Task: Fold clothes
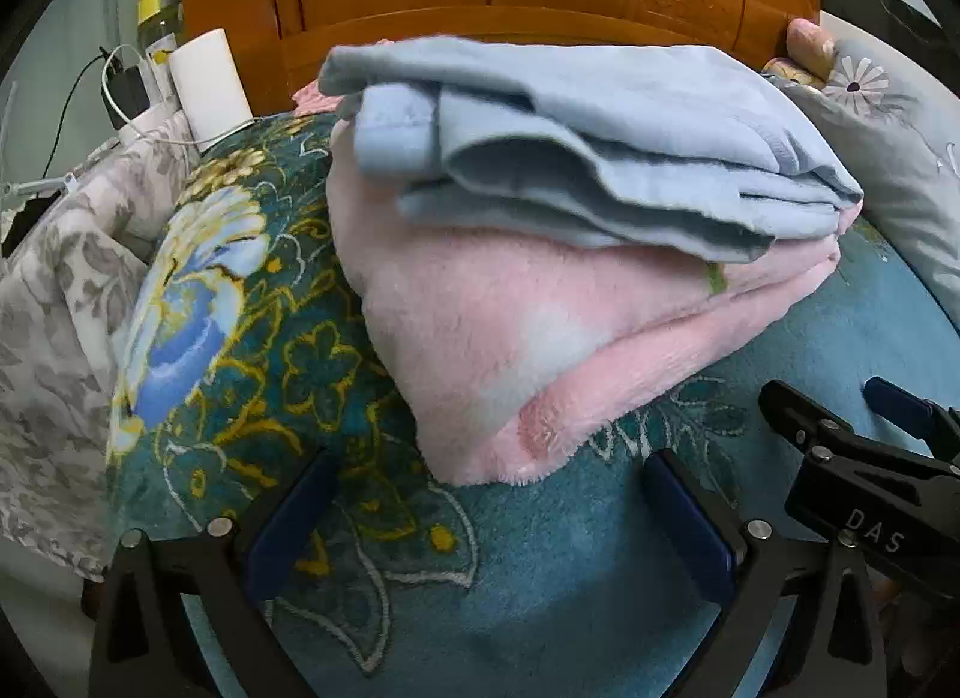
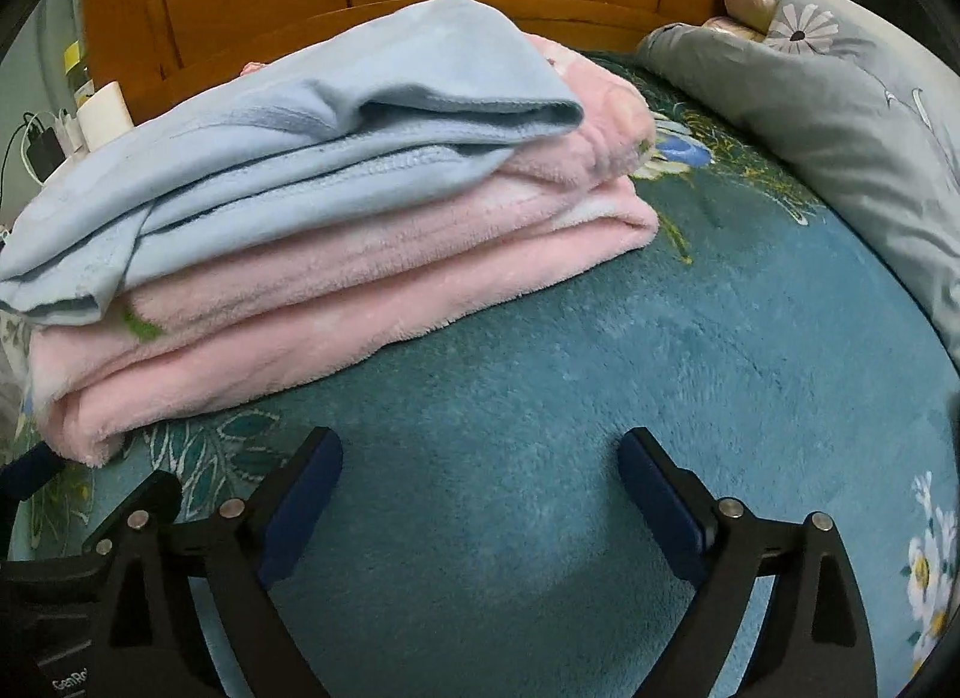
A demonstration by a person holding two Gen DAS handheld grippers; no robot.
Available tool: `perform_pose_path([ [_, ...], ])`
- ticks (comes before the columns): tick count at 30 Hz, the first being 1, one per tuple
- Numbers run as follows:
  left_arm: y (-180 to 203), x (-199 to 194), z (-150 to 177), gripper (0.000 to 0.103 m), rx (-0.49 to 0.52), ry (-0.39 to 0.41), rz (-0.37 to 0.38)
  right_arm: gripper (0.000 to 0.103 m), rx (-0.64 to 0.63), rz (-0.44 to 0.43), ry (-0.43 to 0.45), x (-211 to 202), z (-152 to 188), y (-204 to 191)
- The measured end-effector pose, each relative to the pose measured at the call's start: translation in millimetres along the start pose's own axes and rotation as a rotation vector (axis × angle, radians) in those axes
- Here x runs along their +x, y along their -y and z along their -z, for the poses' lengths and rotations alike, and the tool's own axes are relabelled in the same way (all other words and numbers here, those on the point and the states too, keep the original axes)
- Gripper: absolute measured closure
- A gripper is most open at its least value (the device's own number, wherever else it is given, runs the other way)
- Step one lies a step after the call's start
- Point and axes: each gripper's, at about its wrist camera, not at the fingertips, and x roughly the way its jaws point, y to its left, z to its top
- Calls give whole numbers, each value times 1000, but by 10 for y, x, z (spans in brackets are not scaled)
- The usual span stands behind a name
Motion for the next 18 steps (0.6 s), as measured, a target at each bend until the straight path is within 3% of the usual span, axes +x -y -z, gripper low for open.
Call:
perform_pose_path([
  [18,-3,-19,4,0,-2,2,-3,5,14,0,-16,-61,69,-40],
])
